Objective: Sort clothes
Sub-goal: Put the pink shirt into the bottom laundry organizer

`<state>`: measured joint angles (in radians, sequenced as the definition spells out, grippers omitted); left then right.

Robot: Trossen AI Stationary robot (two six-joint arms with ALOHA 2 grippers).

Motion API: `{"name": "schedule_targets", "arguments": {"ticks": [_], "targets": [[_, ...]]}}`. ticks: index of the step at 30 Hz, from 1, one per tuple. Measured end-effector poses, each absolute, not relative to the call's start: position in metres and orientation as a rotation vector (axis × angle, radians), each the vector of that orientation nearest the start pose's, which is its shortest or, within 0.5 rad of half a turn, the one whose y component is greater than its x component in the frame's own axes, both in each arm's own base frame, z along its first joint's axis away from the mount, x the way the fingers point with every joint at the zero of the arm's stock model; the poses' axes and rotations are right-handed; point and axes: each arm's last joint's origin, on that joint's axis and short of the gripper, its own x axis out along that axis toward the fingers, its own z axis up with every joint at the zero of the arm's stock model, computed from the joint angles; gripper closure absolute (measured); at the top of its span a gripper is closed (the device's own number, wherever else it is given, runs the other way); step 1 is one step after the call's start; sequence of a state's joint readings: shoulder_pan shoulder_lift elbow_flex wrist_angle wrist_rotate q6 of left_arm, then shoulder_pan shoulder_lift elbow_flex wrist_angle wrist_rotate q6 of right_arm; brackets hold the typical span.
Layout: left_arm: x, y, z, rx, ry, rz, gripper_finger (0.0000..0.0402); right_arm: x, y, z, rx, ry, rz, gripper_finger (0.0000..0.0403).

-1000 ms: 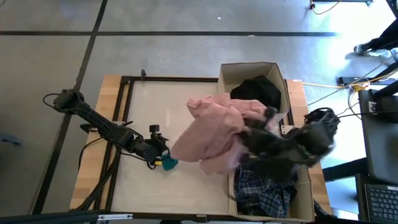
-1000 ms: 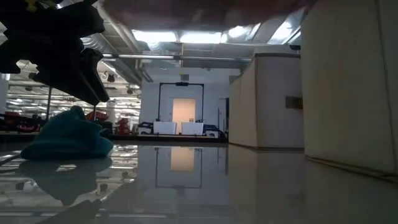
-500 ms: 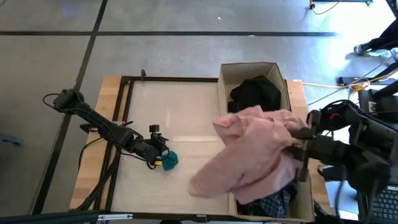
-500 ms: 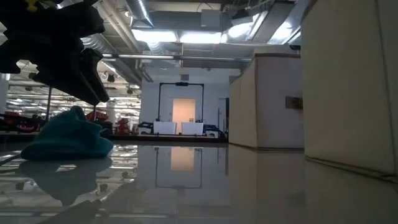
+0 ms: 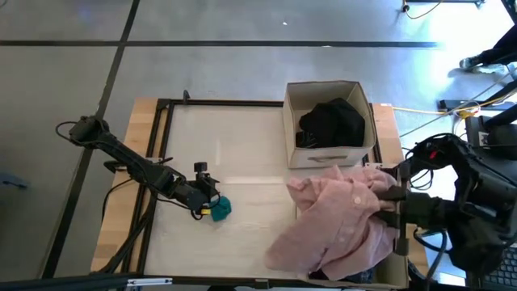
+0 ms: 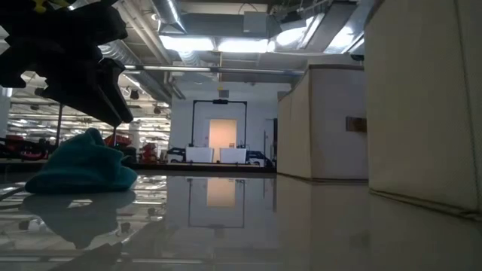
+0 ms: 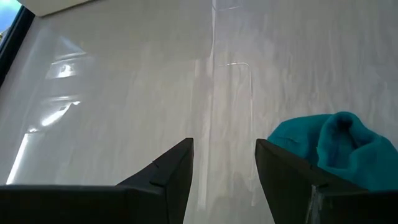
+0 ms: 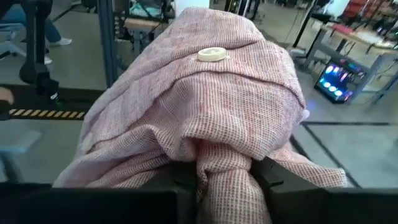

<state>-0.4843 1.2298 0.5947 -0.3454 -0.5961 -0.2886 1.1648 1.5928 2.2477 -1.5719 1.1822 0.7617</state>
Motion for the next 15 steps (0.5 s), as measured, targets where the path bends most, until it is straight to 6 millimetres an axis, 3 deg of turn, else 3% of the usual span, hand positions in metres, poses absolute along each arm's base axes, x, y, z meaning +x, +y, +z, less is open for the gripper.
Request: {"name": "schedule_targets", "arguments": {"ticks": [7, 11, 15], "targets": [[0.198, -0.086, 0.179, 0.233, 0.810, 0.221, 0.0237, 0.117, 0.209, 0.482, -0.024, 0.426, -0.096, 0.0338], [0.198, -0.086, 0.179, 0.232, 0.809, 0.220, 0.0238, 0.111, 0.197, 0.464, 0.093, 0.498, -0.113, 0.0338], [0.198, -0.086, 0.179, 0.233, 0.809, 0.220, 0.0238, 0.102, 0.181, 0.432, 0.248, 0.612, -0.169, 0.0338]]}}
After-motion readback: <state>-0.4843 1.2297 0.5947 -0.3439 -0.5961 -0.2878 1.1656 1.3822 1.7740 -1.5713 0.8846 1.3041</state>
